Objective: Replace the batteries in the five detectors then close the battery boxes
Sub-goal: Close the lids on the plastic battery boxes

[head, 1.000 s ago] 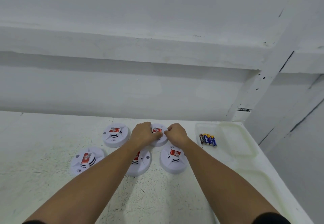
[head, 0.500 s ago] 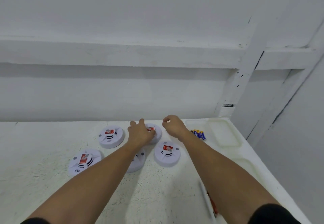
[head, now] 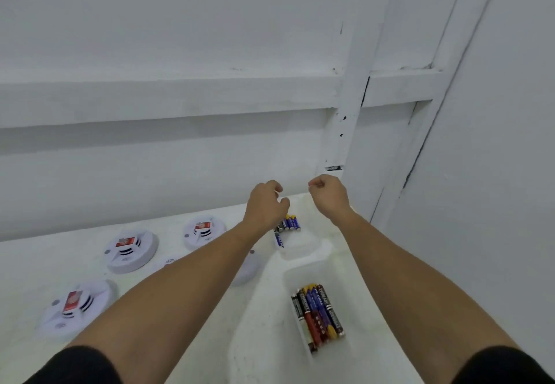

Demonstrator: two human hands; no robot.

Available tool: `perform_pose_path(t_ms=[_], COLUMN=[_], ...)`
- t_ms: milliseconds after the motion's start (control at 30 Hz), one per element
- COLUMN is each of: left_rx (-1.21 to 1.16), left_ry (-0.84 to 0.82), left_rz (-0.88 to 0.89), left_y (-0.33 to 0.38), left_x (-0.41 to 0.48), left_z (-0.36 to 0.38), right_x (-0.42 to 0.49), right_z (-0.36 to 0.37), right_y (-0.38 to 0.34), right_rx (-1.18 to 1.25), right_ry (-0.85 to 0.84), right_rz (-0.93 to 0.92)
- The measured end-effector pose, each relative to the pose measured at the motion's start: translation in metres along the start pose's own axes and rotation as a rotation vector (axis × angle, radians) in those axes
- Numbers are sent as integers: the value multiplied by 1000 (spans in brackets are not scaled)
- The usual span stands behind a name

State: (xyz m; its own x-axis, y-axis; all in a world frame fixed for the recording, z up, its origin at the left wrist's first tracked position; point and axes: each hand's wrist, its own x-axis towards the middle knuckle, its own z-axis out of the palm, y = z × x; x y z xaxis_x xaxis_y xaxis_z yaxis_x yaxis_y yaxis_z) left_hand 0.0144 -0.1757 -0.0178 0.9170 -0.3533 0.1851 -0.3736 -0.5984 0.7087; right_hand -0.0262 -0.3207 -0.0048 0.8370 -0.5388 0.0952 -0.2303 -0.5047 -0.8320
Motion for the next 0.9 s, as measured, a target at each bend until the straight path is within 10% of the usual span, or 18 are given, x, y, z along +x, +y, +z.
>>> perform_pose_path(t_ms=[567, 900], left_rx=[654, 363], left_ry=[-484, -491], left_rz=[103, 3], left_y=[78, 77], left_x=[37, 46], left_z=[141, 170], right_x=[58, 75], right_z=[-50, -77], right_y=[134, 157], right_rx=[-420, 97], right_ry=[-208, -179], right_rz=[302, 422])
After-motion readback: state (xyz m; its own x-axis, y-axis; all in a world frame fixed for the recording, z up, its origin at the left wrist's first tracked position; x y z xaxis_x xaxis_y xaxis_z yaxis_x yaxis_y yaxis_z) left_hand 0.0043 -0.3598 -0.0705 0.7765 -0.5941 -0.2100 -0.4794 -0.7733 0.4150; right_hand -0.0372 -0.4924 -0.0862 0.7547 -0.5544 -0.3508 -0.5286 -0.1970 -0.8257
